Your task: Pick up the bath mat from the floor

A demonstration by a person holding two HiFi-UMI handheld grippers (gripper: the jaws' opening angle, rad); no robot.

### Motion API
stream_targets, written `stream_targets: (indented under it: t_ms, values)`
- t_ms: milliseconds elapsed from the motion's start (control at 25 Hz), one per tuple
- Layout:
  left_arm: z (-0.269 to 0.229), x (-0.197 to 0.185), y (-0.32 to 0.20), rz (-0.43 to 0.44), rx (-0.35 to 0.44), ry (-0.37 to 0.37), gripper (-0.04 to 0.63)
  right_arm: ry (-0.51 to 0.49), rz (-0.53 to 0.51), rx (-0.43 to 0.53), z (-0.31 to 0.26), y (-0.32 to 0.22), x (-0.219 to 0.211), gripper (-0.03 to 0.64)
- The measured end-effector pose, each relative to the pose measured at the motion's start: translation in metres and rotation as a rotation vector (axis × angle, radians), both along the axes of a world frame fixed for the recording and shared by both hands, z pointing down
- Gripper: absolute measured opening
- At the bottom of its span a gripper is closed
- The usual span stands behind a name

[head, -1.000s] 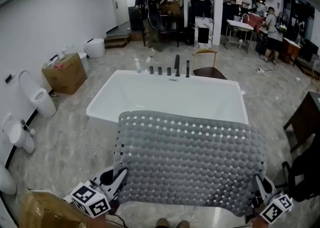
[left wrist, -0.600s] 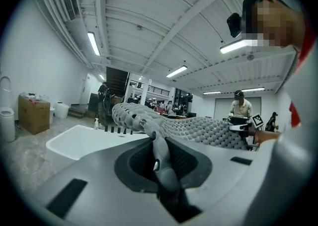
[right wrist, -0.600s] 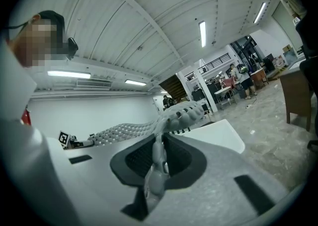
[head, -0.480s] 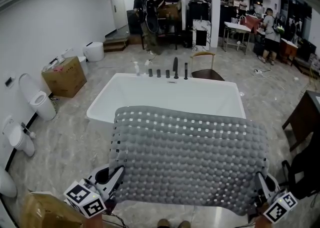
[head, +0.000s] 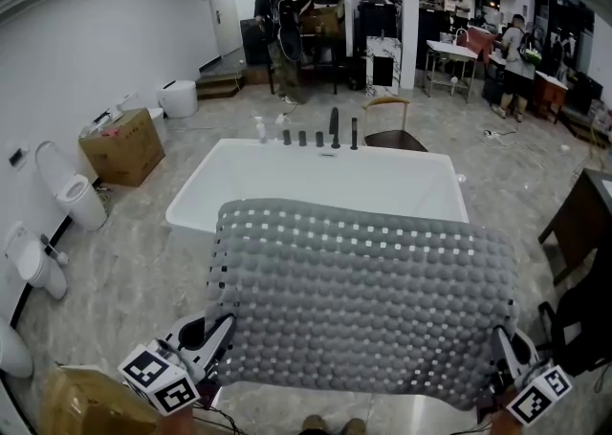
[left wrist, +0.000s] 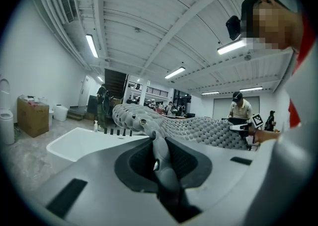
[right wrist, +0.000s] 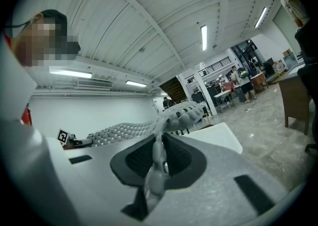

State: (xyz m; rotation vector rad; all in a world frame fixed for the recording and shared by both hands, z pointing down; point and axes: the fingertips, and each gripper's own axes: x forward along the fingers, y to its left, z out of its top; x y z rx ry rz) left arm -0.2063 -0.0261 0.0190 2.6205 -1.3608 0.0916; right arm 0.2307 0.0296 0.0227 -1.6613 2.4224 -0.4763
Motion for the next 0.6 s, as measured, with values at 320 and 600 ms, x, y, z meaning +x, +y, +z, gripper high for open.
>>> stream_targets:
  t_ms: [320, 600]
  values:
    - [0.0034, -0.0033, 0.0046, 0.001, -0.002, 0.004, 0.049, 0.008, -0.003, -0.003, 0.0001, 0.0033, -0.0043, 0.043]
    - [0.0035, -0.0021, 0.0059, 0.0, 0.0, 0.004, 0.049, 0.009, -0.008, -0.001, 0.0005, 0.0038, -0.0038, 0.042]
